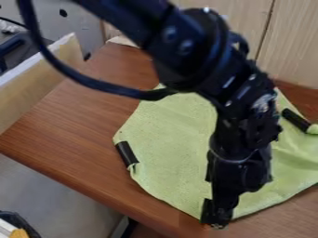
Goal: Fold the cloth bottom to top
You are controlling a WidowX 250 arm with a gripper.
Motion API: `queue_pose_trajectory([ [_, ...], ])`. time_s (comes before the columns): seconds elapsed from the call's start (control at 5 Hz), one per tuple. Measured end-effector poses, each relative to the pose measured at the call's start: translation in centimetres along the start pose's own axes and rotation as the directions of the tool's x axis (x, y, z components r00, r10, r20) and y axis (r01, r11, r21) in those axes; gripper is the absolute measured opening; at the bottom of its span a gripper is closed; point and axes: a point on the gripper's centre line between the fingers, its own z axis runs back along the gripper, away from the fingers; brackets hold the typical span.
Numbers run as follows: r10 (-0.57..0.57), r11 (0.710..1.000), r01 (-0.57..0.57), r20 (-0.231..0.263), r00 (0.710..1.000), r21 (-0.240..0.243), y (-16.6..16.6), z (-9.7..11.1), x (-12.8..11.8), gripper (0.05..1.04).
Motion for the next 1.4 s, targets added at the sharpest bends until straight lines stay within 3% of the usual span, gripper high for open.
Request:
queue_pose_trajectory([
  [0.4, -0.072, 0.996, 0.070, -0.043, 0.996, -0.048, 0.0, -3.0, -0.3, 0.953],
  [0.8, -0.097, 0.994, 0.095, -0.038, 0.995, -0.050, 0.6, -3.5, 0.7, 0.384],
  [1.0, -0.098, 0.994, 0.095, -0.041, 0.994, -0.049, 0.7, -3.5, 0.8, 0.171],
  [1.2, -0.103, 0.994, 0.102, -0.042, 0.994, -0.044, 0.7, -3.5, 0.9, 0.068],
  [1.4, -0.110, 0.992, 0.108, -0.037, 0.993, -0.057, 0.3, -3.1, 0.9, 0.058],
])
